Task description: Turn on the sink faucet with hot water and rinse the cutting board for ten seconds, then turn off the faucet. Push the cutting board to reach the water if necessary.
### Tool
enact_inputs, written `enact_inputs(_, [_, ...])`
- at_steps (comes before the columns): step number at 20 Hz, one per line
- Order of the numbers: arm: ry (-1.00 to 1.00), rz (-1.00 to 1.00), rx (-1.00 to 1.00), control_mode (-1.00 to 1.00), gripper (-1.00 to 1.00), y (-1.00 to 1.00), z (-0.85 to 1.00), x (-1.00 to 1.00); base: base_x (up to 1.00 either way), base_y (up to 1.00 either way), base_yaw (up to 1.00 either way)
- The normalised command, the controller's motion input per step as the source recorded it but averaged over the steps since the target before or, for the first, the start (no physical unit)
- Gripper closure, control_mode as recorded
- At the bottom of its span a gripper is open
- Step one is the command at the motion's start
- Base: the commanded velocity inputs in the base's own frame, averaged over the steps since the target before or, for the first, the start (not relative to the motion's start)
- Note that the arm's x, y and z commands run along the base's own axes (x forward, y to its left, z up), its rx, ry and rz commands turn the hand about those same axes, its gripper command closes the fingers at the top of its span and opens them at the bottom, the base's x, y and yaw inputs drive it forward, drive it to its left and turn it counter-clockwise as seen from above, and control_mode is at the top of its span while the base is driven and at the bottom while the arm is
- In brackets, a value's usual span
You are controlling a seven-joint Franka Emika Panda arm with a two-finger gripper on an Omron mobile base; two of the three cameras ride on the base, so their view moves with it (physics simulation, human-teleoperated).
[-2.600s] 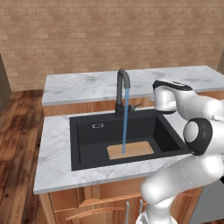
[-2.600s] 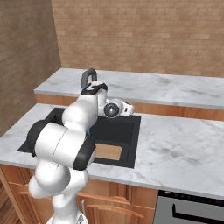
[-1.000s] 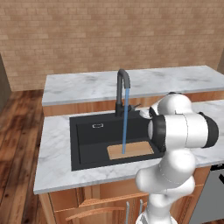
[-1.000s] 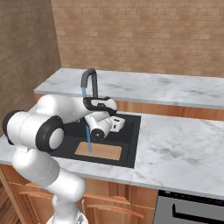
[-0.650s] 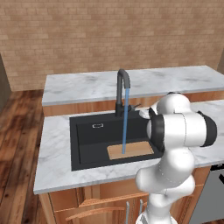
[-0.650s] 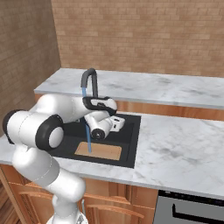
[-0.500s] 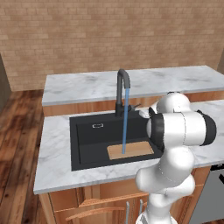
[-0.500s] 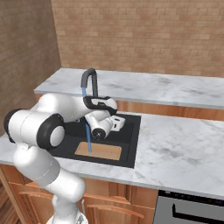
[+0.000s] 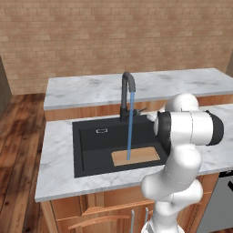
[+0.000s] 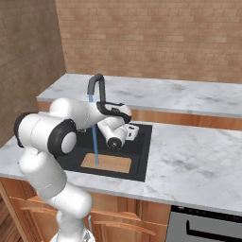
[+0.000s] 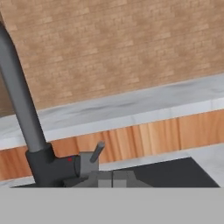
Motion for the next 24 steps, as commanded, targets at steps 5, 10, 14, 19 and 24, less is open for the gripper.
enact_inputs(5, [0.0, 0.14, 0.0, -1.0, 1.0, -0.41, -0.01, 0.03, 0.0, 0.0, 0.0])
enact_inputs(10, [0.0, 0.09, 0.0, -1.0, 1.0, -0.11, 0.0, 0.22, 0.0, 0.0, 0.0])
enact_inputs(14, [0.0, 0.02, 0.0, -1.0, 1.0, 0.0, 0.0, 0.32, 0.0, 0.0, 0.0])
enact_inputs(19, [0.0, 0.0, 0.0, -1.0, 1.0, 0.01, 0.0, 0.25, 0.0, 0.0, 0.0])
enact_inputs(24, [0.0, 0.0, 0.0, -1.0, 1.0, 0.0, 0.0, 0.14, 0.0, 0.0, 0.0])
